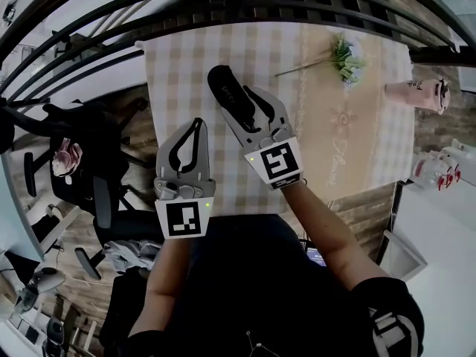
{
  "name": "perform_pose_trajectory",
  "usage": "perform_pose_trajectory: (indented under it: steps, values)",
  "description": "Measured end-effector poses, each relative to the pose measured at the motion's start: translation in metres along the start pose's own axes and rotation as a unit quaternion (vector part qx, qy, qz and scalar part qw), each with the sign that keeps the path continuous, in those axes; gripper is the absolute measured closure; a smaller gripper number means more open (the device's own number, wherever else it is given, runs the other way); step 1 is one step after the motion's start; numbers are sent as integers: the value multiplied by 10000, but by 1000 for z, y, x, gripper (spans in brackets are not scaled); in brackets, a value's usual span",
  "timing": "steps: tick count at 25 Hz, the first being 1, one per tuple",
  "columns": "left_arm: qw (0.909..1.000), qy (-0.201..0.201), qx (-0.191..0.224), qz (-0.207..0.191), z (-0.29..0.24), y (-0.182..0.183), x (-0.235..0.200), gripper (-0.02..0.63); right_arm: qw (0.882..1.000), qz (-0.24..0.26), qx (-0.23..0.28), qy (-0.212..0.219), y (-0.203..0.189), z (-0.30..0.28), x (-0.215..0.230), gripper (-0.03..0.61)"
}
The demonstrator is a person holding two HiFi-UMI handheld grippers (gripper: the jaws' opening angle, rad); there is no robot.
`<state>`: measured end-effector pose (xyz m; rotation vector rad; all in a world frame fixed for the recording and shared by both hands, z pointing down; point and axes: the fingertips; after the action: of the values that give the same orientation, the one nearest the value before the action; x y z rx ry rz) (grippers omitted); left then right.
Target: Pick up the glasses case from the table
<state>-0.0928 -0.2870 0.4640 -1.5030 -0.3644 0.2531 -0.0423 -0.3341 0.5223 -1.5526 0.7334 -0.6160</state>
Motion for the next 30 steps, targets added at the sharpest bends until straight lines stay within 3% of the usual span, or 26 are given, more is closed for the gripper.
perform_pose_trajectory:
  steps: [15,30]
  values:
    - [9989,-29,-450,150,-18,-49,-5,601,9939,-520,-964,110,-62,-23,7,325]
    - [9978,-69,-552,350,-20,-64,1,601,9752,-971,-1985,126,-104,-24,6,276]
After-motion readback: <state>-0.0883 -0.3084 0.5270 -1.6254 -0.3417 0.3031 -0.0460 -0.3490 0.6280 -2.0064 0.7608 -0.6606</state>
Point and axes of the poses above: the fingertips, and each gripper's own axes: z backward along the fingers, x to its right, y out of its top, and after that the axes turned 15 degrees about x, right-handed
